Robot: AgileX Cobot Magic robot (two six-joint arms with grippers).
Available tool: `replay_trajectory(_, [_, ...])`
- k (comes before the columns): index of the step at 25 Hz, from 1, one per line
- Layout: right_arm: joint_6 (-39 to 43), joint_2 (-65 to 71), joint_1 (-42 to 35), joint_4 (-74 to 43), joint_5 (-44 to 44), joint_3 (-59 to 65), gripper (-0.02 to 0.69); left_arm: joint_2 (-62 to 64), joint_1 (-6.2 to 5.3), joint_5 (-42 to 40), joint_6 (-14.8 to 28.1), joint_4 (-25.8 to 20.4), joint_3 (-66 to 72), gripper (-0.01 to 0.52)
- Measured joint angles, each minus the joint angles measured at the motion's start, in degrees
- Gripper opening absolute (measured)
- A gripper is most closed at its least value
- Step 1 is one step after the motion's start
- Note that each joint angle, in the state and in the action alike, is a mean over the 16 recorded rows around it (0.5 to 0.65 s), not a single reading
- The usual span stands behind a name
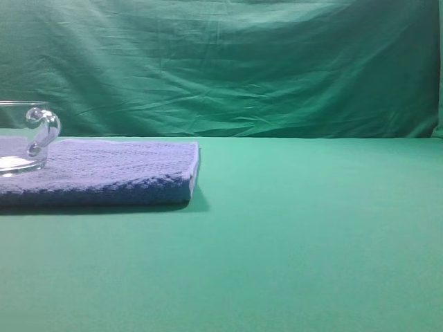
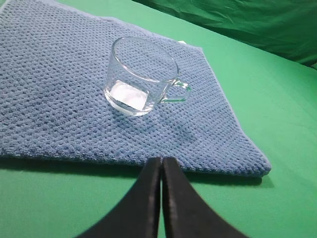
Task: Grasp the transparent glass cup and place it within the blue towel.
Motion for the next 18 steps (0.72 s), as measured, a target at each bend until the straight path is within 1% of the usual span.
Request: replay_trajectory(18, [0.0, 0.0, 0.0, -0.15, 0.19, 0.0, 0.0, 0.0, 0.0, 0.0, 0.0, 0.0, 0.0, 0.0])
